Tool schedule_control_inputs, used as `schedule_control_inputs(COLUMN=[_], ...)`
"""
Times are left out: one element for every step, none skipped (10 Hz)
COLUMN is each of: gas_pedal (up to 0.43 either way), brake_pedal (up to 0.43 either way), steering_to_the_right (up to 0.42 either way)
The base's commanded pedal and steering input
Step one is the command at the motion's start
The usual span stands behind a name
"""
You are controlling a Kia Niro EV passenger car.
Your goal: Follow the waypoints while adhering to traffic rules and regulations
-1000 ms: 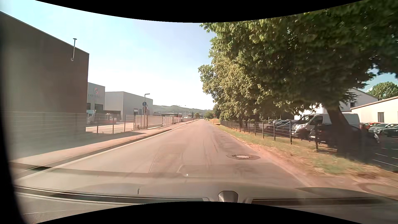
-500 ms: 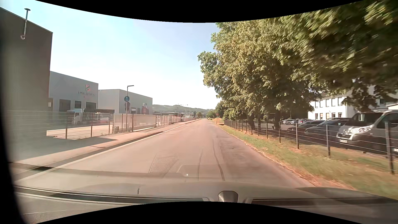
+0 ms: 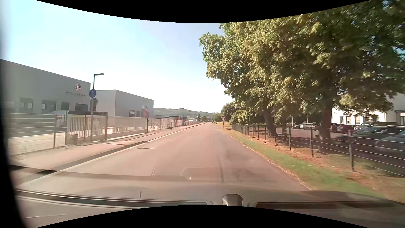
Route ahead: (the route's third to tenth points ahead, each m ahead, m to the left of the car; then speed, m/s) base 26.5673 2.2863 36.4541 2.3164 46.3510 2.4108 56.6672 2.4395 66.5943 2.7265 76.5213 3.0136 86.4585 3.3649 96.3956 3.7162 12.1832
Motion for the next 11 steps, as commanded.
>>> schedule_control_inputs(gas_pedal=[0.157,0.157,0.157,0.169,0.169,0.169,0.169,0.169,0.169,0.157,0.157], brake_pedal=[0.006,0.006,0.006,0.006,0.006,0.006,0.006,0.006,0.006,0.012,0.006], steering_to_the_right=[-0.002,-0.003,-0.003,-0.003,-0.003,-0.003,-0.003,-0.003,-0.003,-0.003,-0.003])
